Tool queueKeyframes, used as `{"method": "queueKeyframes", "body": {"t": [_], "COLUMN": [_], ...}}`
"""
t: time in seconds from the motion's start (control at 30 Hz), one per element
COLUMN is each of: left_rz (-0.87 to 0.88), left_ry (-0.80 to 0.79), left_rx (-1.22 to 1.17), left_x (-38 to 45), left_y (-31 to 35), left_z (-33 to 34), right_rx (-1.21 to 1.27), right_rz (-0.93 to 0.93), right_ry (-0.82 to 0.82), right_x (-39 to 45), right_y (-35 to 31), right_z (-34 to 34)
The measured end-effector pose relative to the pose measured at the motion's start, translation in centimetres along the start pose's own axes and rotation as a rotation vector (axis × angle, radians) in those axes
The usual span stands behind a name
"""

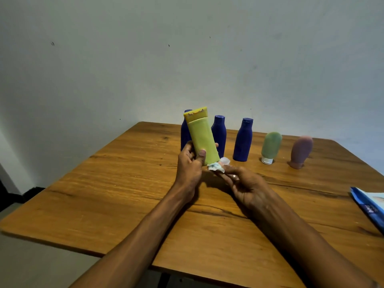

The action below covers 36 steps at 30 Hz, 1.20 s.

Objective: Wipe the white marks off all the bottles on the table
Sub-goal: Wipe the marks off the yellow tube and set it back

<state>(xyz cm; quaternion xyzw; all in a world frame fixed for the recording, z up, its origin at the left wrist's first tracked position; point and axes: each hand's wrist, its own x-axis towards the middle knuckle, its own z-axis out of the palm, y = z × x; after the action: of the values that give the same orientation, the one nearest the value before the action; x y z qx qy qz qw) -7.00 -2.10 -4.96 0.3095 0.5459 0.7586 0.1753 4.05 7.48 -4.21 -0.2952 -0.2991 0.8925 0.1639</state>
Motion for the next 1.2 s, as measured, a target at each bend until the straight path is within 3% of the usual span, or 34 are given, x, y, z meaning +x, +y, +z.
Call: {"method": "queueKeyframes", "body": {"t": [0.2,0.73,1.2], "left_rz": [0.035,0.033,-0.051], "left_ry": [0.114,0.366,0.223], "left_rx": [0.102,0.259,0.452], "left_x": [0.8,5.2,11.5], "left_y": [0.4,-0.5,-1.9], "left_z": [-0.9,-8.3,-13.5], "right_rx": [0.173,0.079,-0.055], "right_rz": [-0.078,-0.054,0.001], "right_ry": [0.055,0.035,-0.025], "right_x": [-0.1,-0.3,-0.3], "right_y": [-2.4,-2.4,-2.4], "right_z": [-0.8,-0.8,-0.3]}}
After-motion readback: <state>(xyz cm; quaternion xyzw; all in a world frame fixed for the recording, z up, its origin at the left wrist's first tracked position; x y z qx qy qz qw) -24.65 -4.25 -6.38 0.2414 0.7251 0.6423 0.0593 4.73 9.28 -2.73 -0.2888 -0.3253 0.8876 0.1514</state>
